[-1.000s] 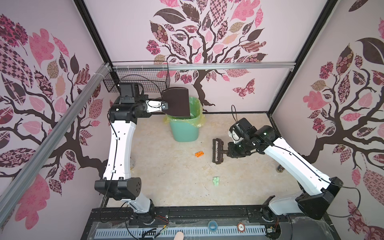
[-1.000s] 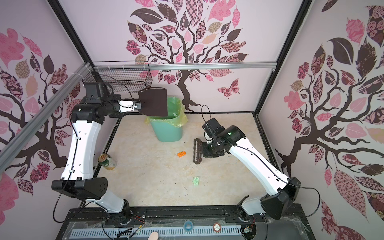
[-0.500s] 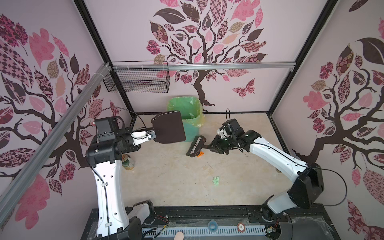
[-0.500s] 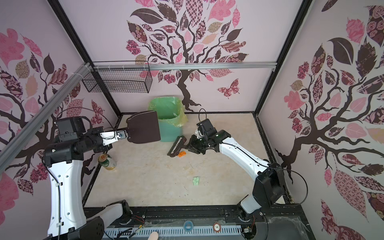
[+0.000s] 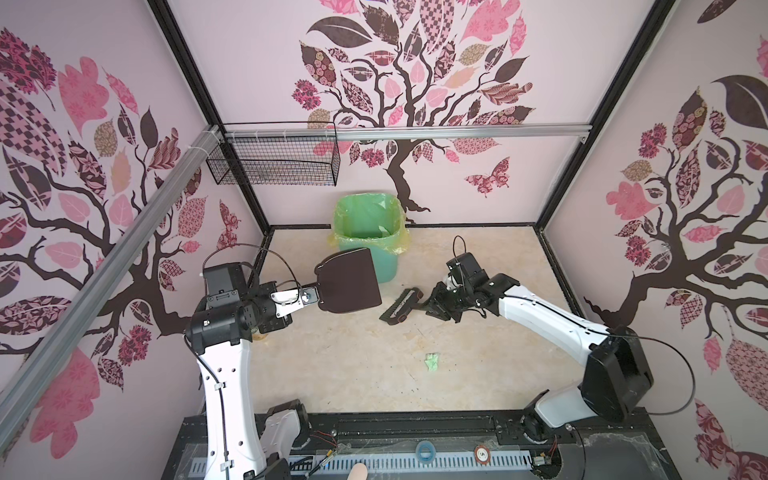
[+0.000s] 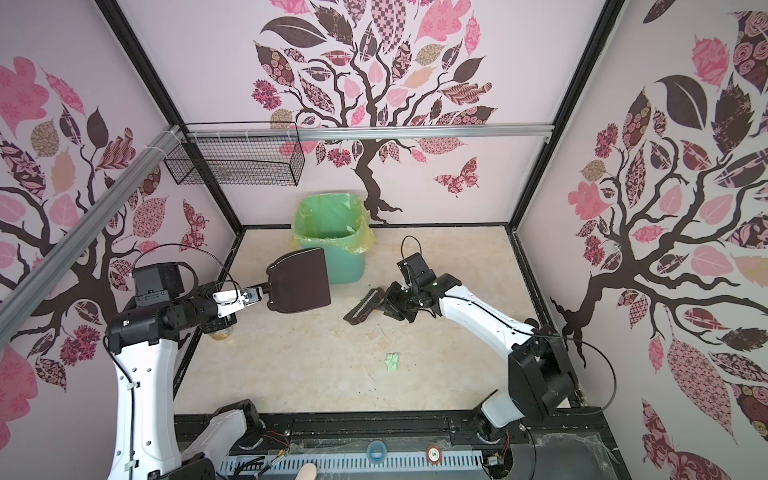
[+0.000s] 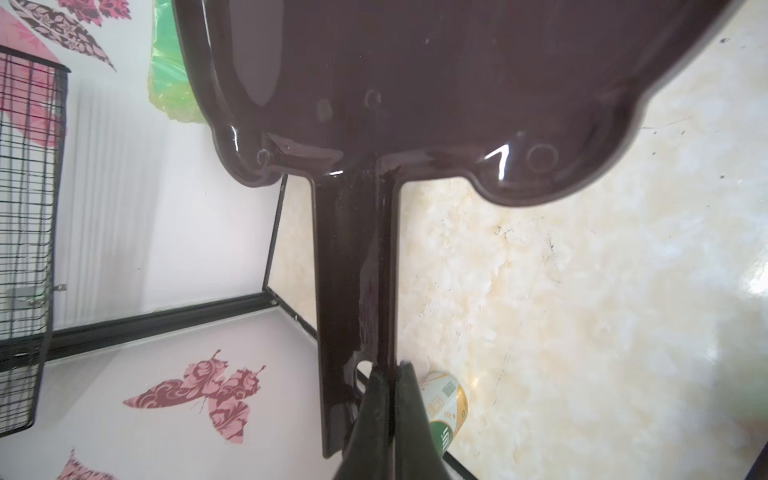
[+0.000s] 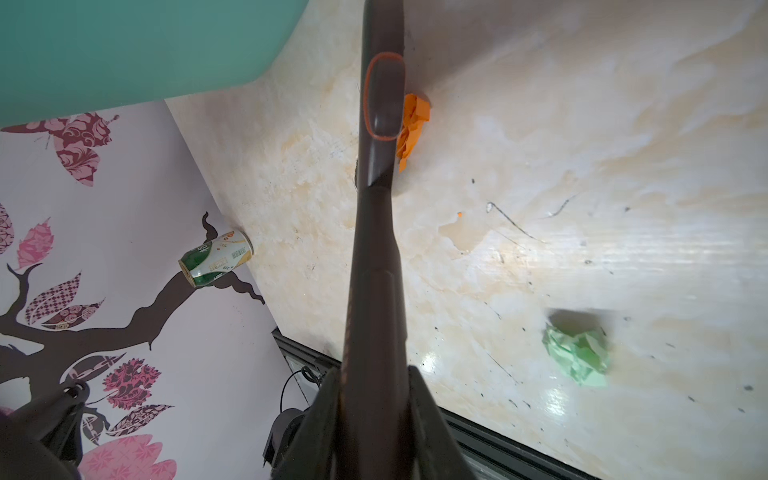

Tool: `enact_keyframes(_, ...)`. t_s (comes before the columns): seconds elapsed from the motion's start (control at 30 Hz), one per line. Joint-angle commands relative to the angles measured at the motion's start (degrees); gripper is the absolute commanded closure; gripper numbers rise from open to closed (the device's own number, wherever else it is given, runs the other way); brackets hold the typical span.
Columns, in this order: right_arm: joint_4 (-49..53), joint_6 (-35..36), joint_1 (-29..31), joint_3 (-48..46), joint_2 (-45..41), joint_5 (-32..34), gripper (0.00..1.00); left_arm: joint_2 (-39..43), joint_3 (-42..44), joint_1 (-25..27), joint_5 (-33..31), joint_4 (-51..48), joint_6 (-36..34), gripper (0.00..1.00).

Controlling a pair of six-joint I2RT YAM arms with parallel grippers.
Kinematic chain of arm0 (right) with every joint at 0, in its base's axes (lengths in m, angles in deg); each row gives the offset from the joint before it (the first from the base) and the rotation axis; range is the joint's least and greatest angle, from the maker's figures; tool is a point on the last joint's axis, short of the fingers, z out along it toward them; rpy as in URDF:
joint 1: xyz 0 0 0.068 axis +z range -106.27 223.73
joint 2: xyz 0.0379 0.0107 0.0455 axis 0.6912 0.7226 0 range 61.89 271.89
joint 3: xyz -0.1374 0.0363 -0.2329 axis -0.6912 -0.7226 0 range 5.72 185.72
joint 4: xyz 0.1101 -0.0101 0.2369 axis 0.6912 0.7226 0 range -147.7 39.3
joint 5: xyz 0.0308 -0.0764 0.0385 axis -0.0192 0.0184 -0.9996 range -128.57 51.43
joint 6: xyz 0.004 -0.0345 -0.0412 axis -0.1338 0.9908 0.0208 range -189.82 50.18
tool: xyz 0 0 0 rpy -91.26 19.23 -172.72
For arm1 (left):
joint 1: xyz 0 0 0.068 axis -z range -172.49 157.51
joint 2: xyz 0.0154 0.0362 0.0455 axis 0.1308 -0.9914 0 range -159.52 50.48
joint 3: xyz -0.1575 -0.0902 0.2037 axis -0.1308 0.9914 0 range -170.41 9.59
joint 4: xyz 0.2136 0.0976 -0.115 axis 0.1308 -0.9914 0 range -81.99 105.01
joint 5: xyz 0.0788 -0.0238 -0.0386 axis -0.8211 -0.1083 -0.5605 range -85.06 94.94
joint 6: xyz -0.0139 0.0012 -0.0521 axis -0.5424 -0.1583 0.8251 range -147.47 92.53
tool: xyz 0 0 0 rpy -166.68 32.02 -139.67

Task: Sweep away the paper scraps from the table
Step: 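Lower the empty dustpan with the left gripper while the right moves the brush, then sweep the last orange and green scraps toward the dustpan with the right brush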

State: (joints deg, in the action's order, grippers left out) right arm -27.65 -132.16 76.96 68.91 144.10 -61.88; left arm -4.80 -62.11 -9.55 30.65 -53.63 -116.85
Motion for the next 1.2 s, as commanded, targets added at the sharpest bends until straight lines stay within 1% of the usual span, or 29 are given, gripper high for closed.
enact_keyframes(0.0,9.9,1.6,0.1,-2.0,-8.1,3.3,1.00,0.4,3.0,-0.3,3.9,0.8,1.0,1.00)
enact_keyframes(0.13,18.4,2.4,0.1,-1.9,-15.8,5.8,1.00,0.7,5.2,-0.2,4.2,0.8,0.6,1.00)
enact_keyframes(0.23,23.1,3.3,0.1,0.7,-19.4,6.5,1.00,0.8,6.7,-0.3,4.9,1.7,0.8,1.00)
enact_keyframes(0.33,27.6,5.2,0.1,7.1,-20.5,7.2,1.00,0.7,8.4,-0.2,5.6,2.7,0.9,1.00)
enact_keyframes(0.4,33.5,7.0,0.2,12.1,-20.6,8.5,1.00,0.8,10.7,-0.2,5.3,3.8,0.0,1.00)
enact_keyframes(0.47,41.8,8.6,0.2,16.5,-21.3,11.2,1.00,1.2,14.1,-0.2,4.8,5.6,-1.5,1.00)
enact_keyframes(0.57,51.4,8.9,0.5,16.9,-23.9,13.9,1.00,1.5,18.8,-0.2,4.3,7.7,-3.6,1.00)
enact_keyframes(0.63,54.7,6.3,2.1,15.2,-26.5,14.8,1.00,1.4,20.9,-0.1,3.9,9.2,-4.1,1.00)
enact_keyframes(0.73,53.6,-1.5,6.7,10.0,-31.6,13.5,1.00,0.4,21.9,0.0,4.3,10.5,-3.2,1.00)
enact_keyframes(0.87,49.6,-11.5,14.1,1.9,-37.8,15.3,1.00,-1.0,21.6,0.3,5.1,11.4,-1.4,1.00)
enact_keyframes(0.93,46.8,-13.6,15.3,-2.7,-39.9,15.2,1.00,-1.5,21.6,0.6,4.8,11.7,-1.3,1.00)
enact_keyframes(1.03,41.6,-15.1,16.9,-9.1,-40.3,14.5,1.00,-1.9,21.6,0.7,4.0,11.9,-1.8,1.00)
enact_keyframes(1.1,38.8,-16.2,19.8,-10.4,-38.1,16.3,1.00,-1.9,21.4,0.7,3.4,12.2,-2.2,1.00)
enact_keyframes(1.17,36.8,-16.4,22.3,-9.7,-34.3,18.4,1.00,-2.2,21.2,0.7,2.9,12.4,-2.1,1.00)
